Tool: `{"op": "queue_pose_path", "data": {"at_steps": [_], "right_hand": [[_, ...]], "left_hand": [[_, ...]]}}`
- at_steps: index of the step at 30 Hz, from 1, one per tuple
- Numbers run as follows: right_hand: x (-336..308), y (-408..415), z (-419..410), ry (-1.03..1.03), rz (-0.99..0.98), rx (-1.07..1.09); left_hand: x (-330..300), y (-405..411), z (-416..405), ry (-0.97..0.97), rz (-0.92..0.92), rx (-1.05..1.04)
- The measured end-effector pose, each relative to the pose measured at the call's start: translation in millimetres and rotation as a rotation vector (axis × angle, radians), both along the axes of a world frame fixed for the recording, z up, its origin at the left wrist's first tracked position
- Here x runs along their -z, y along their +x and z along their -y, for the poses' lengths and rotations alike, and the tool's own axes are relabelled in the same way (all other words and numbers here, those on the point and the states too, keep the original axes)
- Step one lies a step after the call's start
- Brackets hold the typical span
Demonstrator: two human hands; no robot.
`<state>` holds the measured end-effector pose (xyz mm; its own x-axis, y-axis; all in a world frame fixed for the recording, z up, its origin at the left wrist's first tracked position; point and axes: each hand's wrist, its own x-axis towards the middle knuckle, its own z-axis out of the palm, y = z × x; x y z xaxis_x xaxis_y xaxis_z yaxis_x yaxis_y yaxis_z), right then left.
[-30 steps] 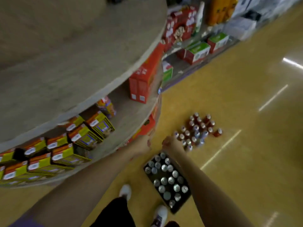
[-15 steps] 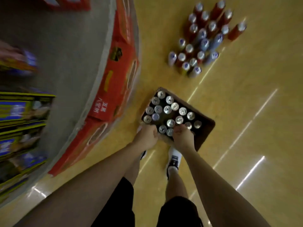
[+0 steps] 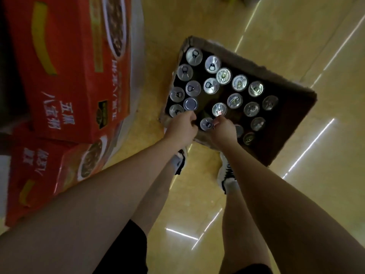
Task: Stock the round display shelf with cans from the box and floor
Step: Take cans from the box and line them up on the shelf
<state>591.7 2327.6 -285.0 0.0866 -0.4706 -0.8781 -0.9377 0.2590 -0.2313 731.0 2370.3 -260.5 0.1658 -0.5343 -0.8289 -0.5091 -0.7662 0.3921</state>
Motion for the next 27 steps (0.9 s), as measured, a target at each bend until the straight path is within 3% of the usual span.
{"op": "queue_pose_path", "data": {"at_steps": [11,17,21,27], "right_hand": [[80.8,18.9,-26.3,0.060,-0.094,0.292],[97.7,14.6,-25.9,-0.037,-0.150,0.150],[74.7,-1.0,-19.7,-0.005,-0.107,0.070],[-11.8,-17.4,1.5,0.038,0.007,-0.005]], "left_hand": [[77.3,-0.9,1.0,0.036,0.083,0.254],[82.3,-2.3,-8.3,0.022,0.071,0.314],[62.6,-5.4,-11.1,0.016,0.087,0.301],[-1.0,-1.7,-8.0,0.038,0.108,0.249]]}}
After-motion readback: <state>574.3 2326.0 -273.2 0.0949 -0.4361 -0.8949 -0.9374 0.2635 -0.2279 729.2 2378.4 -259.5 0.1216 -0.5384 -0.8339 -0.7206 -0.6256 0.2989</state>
